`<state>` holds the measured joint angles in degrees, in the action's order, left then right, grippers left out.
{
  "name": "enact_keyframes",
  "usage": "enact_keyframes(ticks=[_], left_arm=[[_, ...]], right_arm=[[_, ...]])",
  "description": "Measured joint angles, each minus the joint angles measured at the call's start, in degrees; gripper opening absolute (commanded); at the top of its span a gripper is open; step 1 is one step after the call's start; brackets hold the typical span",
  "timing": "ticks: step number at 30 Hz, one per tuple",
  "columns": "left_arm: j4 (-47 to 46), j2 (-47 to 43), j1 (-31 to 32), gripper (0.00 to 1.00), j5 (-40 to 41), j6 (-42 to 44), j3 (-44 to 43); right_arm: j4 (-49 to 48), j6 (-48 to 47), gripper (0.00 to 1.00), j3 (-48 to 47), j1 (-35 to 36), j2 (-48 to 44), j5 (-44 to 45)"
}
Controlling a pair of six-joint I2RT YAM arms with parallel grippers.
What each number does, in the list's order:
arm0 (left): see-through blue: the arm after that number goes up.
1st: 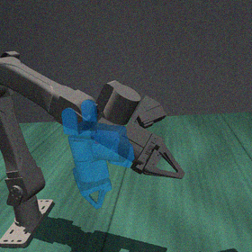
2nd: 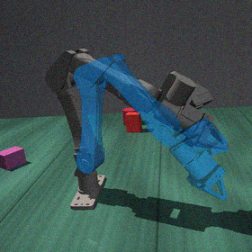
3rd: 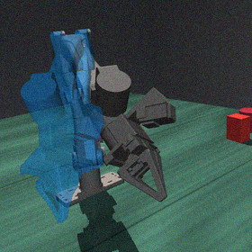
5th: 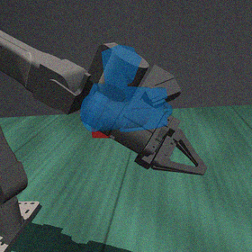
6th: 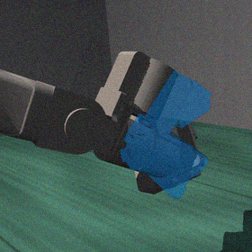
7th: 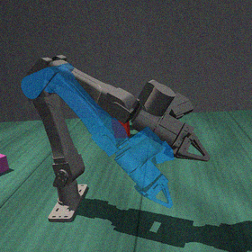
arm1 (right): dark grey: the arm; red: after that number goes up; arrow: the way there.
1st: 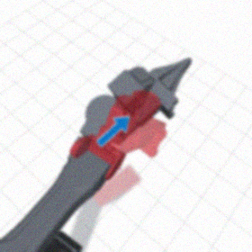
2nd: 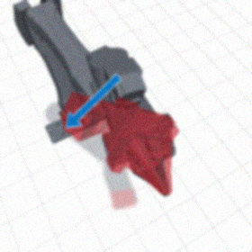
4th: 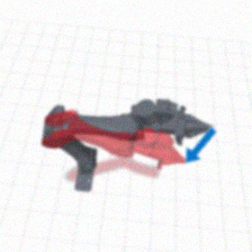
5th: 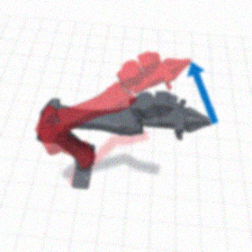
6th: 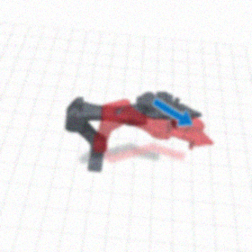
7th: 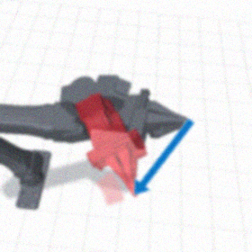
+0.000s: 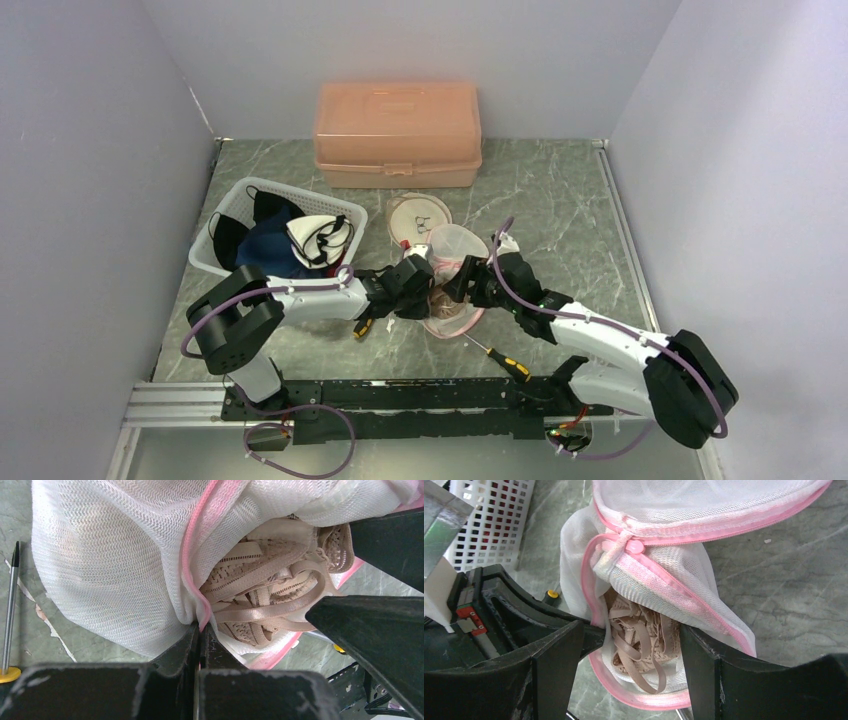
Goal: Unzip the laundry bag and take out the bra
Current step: Pick up the bra from the laundry bag.
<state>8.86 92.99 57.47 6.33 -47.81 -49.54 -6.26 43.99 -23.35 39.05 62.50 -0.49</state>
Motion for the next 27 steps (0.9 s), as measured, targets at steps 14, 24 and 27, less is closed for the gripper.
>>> enact_keyframes(ticks=[14,24,27], left_arm=[[0.0,0.0,0.07,0.03,0.02,0.0,0.0],[0.0,0.0,0.11,0.03,0.0,-0.02,0.0],[0.0,0.0,0.11,0.03,0.0,-0.02,0.0]], right_arm=[[-0.5,0.2,0.74,2.29,0.0,2.67,0.39],[-5.09,0.17,0.54,2.25,0.0,9.57,-1.51],[-6.03,0.15,0.5,1.49,-0.02,11.32,-1.99]])
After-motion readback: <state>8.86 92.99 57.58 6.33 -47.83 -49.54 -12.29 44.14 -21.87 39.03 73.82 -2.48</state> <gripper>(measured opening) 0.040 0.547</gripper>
